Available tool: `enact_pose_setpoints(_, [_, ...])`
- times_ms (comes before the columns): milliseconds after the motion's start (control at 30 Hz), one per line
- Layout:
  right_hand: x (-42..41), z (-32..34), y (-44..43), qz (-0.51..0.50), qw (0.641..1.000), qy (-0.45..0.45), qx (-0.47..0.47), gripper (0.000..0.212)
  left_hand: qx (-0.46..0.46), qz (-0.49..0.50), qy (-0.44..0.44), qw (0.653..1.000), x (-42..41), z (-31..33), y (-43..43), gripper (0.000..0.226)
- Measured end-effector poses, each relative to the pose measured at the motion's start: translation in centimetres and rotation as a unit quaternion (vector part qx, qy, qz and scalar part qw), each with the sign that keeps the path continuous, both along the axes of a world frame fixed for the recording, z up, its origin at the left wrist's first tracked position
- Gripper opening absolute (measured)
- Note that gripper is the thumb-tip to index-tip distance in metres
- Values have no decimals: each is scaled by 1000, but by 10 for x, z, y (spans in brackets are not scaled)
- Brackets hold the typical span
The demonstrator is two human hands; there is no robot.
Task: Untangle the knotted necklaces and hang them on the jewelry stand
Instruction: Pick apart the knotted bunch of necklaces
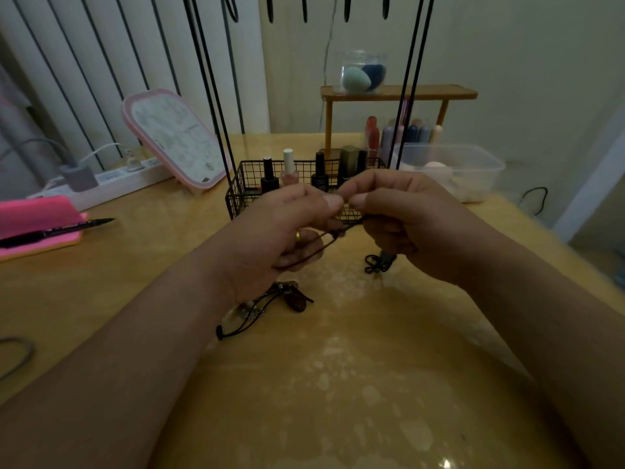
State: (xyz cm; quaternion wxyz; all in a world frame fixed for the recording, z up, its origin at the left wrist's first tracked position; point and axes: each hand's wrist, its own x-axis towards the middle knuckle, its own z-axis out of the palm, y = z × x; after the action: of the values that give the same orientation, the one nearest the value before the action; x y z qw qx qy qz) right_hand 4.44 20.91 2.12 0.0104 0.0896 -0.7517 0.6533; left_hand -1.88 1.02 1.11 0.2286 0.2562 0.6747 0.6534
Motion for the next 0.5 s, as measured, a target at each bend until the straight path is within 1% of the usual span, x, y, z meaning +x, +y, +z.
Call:
enact_pose_setpoints(67, [0,1,1,-5,1000,6,-9,18,-28,-27,16,999,2,1,-1,29])
enact_pose_setpoints(133, [0,1,2,-10,1000,12,-12,19,-41,-47,29,998,3,1,-3,24])
enact_pose_setpoints(233, [0,1,5,-27,999,23,-21,20,-38,-60,49,996,4,1,-5,14])
enact_pose_setpoints(333, [-1,3,12,-64,997,27,-34,21,-26,-48,51,997,4,1,-6,15])
enact_pose_setpoints(400, [-2,4,17,-92,996,17,-12,23,-9,-46,47,998,3,2,-6,15])
enact_pose_setpoints(500, [-1,4,20,-116,989,-9,94,35,16,-48,39,998,1,2,-7,15])
